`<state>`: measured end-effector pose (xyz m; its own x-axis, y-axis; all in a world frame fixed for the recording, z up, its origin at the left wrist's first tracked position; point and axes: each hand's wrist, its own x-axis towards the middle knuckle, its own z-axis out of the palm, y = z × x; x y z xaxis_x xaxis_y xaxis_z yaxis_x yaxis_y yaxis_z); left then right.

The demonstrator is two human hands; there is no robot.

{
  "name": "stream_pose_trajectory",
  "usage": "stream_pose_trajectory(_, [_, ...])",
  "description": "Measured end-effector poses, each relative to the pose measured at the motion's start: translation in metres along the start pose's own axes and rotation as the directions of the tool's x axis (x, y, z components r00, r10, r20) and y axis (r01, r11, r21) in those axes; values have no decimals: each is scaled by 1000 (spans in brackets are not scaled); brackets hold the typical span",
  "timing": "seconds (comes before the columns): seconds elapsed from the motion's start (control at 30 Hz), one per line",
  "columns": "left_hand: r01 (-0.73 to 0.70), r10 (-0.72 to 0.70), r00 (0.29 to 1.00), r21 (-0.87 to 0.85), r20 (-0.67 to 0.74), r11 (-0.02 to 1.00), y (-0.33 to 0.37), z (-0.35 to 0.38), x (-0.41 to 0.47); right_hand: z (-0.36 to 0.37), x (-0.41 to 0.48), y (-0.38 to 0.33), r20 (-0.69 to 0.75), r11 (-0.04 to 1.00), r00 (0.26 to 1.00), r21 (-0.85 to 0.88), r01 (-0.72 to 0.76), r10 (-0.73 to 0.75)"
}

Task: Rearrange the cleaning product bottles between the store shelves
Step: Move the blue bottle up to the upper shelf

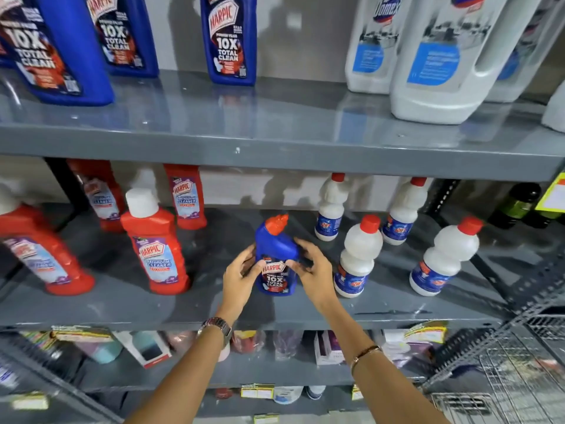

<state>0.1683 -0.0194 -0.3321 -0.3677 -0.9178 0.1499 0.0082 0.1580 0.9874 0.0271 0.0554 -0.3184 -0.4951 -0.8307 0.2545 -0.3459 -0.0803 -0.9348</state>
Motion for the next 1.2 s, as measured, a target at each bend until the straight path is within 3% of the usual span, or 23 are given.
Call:
stream_pose_trajectory(0.17, [-52, 50, 998, 86, 27, 995, 2, -20, -14, 6, -20, -4, 16, 999, 999, 37, 38, -39])
stream_pose_trajectory(0.4, [-152, 153, 988, 42, -16, 987, 34, -59, -43, 26, -53, -55, -81, 974, 982, 138, 179, -169])
stream_pose_trajectory(0.7, [-437, 444, 893, 90, -77, 895, 154, -116, -61, 40, -65, -187, -171, 881, 899, 190, 432, -404])
stream_pose_trajectory(0.83, [-536, 545, 832, 106, -102, 838, 217, -130, -58, 35, -55, -249, -218, 809, 826, 183, 558, -520])
stream_pose_trajectory(1.03, [-618, 626, 774, 101, -92, 779, 302, -137, -36, 18, -18, -326, -278, 716, 738, 197, 670, -614])
stream_pose_trajectory(1.2, [-629, 641, 763, 126, -90, 767, 349, -139, 1, 11, 22, -369, -261, 696, 719, 191, 692, -644])
